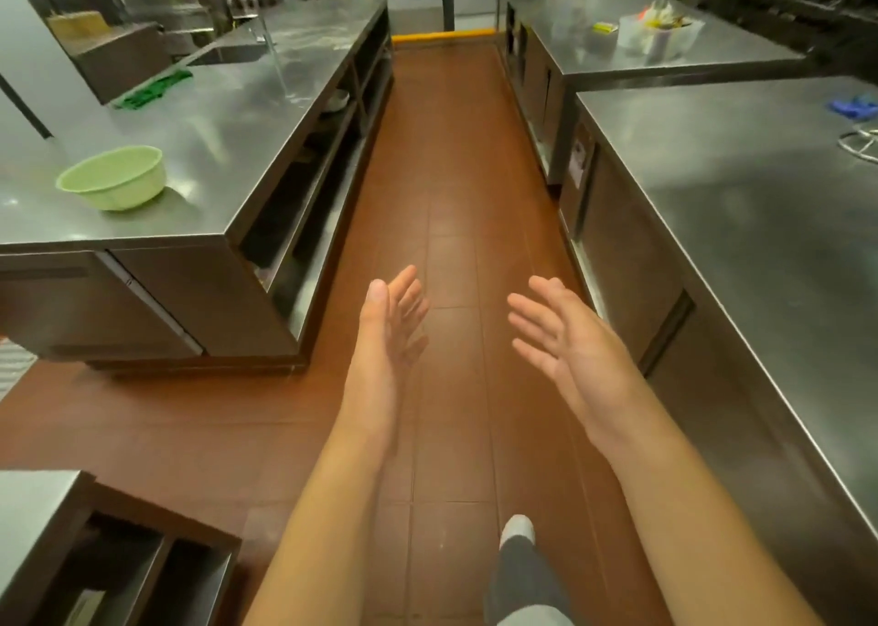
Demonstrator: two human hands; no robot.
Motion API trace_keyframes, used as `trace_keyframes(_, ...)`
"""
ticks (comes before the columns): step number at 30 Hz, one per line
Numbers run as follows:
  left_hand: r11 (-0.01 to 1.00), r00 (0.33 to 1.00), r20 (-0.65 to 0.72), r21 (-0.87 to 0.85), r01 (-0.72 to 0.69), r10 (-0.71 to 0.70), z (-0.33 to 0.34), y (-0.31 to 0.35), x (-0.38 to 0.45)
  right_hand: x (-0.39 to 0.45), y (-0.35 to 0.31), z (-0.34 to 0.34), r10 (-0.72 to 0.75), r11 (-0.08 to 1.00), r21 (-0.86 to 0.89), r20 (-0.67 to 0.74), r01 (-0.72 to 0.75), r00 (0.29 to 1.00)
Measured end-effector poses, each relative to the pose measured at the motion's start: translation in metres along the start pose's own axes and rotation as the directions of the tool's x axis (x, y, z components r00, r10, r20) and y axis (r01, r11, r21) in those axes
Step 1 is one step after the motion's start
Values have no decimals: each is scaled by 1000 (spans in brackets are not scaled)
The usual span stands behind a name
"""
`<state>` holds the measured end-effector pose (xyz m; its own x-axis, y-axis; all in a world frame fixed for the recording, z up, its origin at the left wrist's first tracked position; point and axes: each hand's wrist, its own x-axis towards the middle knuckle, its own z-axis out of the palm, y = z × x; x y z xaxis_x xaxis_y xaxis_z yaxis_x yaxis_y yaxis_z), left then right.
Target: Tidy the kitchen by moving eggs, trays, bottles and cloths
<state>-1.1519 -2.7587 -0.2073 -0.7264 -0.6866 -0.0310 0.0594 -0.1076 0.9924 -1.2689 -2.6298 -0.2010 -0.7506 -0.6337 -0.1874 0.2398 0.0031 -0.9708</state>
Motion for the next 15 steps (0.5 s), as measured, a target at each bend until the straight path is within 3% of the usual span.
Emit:
trace_keyframes(10, 997, 977, -198, 25, -80, 83, -8, 36, 188, 220, -70, 39, -59, 998, 36, 195, 53, 979)
trace_keyframes(15, 994, 939, -328, 41, -101, 109, -29, 42, 240, 289, -73, 78, 3, 1000, -24, 342, 6, 940)
